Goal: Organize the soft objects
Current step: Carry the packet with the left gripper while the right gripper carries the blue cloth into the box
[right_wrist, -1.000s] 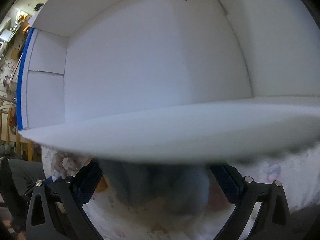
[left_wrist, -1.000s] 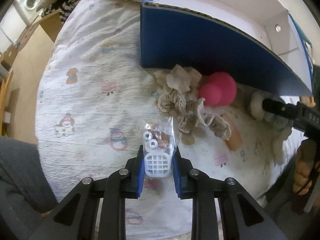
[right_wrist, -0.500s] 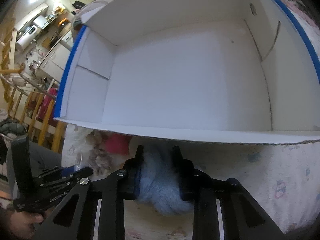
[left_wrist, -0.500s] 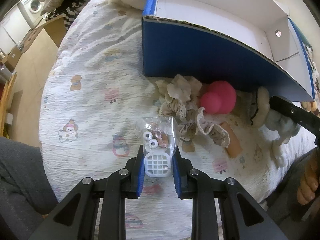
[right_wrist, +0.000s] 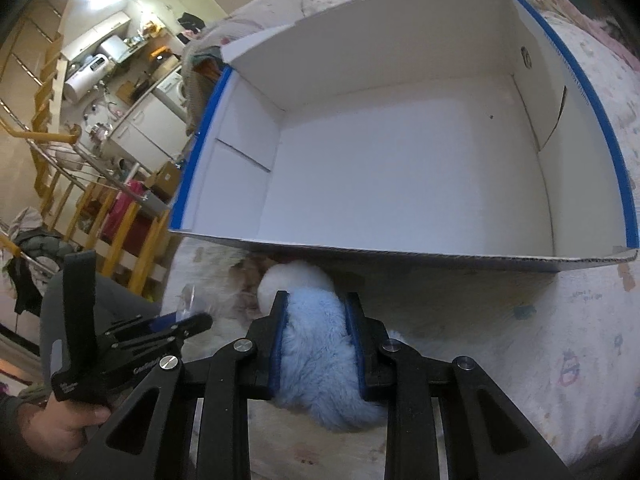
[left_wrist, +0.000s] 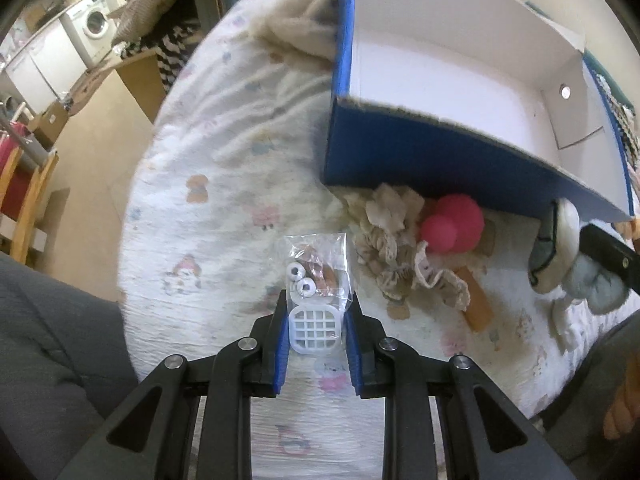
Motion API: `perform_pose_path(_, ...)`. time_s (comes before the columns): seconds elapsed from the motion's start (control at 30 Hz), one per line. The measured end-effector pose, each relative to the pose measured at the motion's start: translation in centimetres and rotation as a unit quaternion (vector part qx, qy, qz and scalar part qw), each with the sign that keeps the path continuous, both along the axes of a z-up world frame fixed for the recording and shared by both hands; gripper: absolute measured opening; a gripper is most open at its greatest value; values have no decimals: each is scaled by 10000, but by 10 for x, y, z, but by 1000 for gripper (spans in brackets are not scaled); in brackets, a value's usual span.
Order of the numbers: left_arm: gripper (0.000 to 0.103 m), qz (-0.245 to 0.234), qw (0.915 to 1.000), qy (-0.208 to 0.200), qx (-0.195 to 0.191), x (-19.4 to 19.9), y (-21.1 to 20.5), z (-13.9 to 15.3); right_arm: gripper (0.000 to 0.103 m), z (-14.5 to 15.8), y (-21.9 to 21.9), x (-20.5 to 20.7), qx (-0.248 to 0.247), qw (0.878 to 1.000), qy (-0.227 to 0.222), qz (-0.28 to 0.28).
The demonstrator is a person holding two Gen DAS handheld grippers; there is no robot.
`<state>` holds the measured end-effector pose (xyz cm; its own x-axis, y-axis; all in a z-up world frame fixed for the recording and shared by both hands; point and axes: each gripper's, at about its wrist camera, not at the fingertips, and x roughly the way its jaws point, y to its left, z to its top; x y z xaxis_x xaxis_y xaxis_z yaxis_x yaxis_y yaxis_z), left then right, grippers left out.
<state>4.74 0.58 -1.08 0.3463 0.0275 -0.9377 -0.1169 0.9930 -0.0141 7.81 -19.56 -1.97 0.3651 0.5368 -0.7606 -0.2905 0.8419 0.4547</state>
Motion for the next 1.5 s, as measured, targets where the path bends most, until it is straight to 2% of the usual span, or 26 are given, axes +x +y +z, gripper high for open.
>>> perform_pose_path(0.13, 22, 101, 9993, -361, 58, -12, -5, 22, 28, 16, -2, -10, 353, 9992, -196, -15)
perform_pose_path(0.37, 22, -63, 9942, -1064, 132, -30, -13, 71, 28, 49, -17, -18, 863, 9942, -626, -131)
perform_pose_path(0.47, 22, -79, 9901, -1400, 32, -23, -16, 92, 28, 60, -22, -13, 810, 9932, -805, -214)
perform_pose_path(0.57, 22, -107, 9864, -1640, 58, -9, -15, 105, 28, 73, -25, -6, 443, 9925, -1106, -276)
perform_pose_path(0.73, 22, -290, 9818, -1873, 93, 16, -30, 119, 28, 89, -44, 10, 607, 9853, -1504, -533)
perform_pose_path(0.93, 22, -502, 9815, -1835, 212, 54, -47, 107, 28, 85, -50, 44, 554, 9834, -1559, -748)
perform_pose_path(1.13, 22, -792, 9803, -1775, 354, 87, -63, 93, 28, 67, -44, 68, 298, 9857, -1465, -778)
perform_pose_path(1.27, 22, -947, 9814, -1576, 555, 108, -72, 78, 28, 49, -41, 80, 31, 9876, -1350, -806)
perform_pose_path(1.4, 22, -860, 9861, -1316, 532, 126, -75, 62, 28, 36, -38, 88, -258, 9890, -1214, -802)
perform_pose_path(1.5, 22, -922, 9861, -1245, 599, 134, -82, 51, 28, 31, -37, 93, -351, 9891, -1188, -800)
